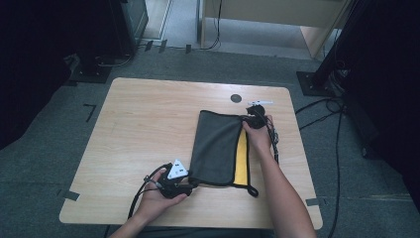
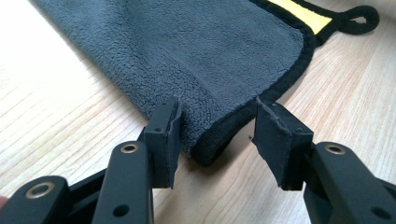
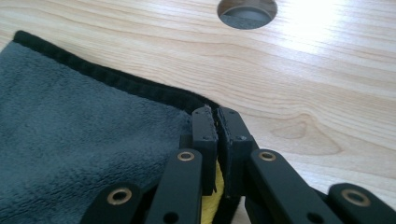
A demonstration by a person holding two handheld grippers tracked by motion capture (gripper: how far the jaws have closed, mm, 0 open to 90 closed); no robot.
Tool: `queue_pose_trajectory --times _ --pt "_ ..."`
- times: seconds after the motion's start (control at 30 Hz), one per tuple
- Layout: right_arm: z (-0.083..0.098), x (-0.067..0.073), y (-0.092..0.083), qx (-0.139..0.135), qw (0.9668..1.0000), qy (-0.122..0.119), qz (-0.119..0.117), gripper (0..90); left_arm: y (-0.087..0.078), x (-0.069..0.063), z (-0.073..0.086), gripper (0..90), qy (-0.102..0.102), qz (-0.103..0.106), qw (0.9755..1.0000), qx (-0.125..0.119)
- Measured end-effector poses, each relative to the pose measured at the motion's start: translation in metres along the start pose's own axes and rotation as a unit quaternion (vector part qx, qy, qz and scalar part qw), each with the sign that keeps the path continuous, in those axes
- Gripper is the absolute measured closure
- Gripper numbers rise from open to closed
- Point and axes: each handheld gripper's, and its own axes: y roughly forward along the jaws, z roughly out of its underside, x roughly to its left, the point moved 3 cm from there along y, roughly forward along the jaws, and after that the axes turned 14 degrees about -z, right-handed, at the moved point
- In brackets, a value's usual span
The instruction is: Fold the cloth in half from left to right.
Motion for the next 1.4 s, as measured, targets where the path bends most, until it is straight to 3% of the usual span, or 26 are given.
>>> queue_pose_trajectory --times 0.1,0.13,0.23,0.43,0.5,0.6,0.67,0.8,0.97,1.1,1.17,1.3,1.4 --pt "-0.002 -0.005 -0.003 0.003 0.9988 -0.011 0.048 89.5 0.0 0.0 0.0 50.8 0.0 0.001 1.0 0.0" --pt "-0.003 -0.008 -0.005 -0.004 0.9988 -0.003 0.048 89.5 0.0 0.0 0.0 50.8 0.0 0.0 1.0 0.0" --pt "-0.002 -0.014 -0.008 -0.016 0.9992 0.018 0.03 86.9 0.0 0.001 0.0 50.9 0.002 0.0 1.0 0.002" --pt "0.004 -0.006 -0.005 -0.02 0.9988 0.016 -0.043 78.5 0.001 0.003 0.001 51.1 0.0 -0.002 1.0 0.003" --pt "0.005 -0.003 -0.003 -0.016 0.9986 0.02 -0.047 73.5 0.001 0.003 0.001 51.0 0.001 -0.004 1.0 0.003" --pt "0.007 0.0 0.002 0.008 0.9995 0.022 -0.021 72.3 0.0 0.003 0.001 51.0 0.002 -0.006 1.0 0.005" --pt "0.008 0.002 0.003 0.007 0.9995 0.024 -0.017 76.6 0.001 0.004 0.002 51.3 0.005 -0.008 0.9999 0.007" --pt "0.006 0.009 0.002 0.012 0.9998 -0.012 0.009 88.4 0.001 0.004 0.003 53.8 0.011 -0.008 0.9999 0.01" --pt "-0.005 0.009 -0.006 0.005 0.9998 -0.008 0.019 88.8 0.0 0.004 0.003 56.6 0.014 -0.009 0.9998 0.01" --pt "-0.009 0.006 -0.007 0.015 0.9982 -0.022 0.053 88.8 0.002 0.003 0.004 59.7 0.023 -0.016 0.9995 0.017" --pt "-0.007 0.002 -0.005 0.02 0.9982 -0.014 0.054 88.6 0.002 0.003 0.004 60.1 0.024 -0.016 0.9994 0.017" --pt "-0.001 -0.003 0.003 0.025 0.9979 -0.013 0.059 85.7 0.002 0.003 0.004 59.8 0.021 -0.013 0.9996 0.016" --pt "0.001 -0.003 0.003 0.017 0.9973 -0.013 0.071 69.1 0.001 0.004 0.004 59.4 0.019 -0.012 0.9996 0.016"
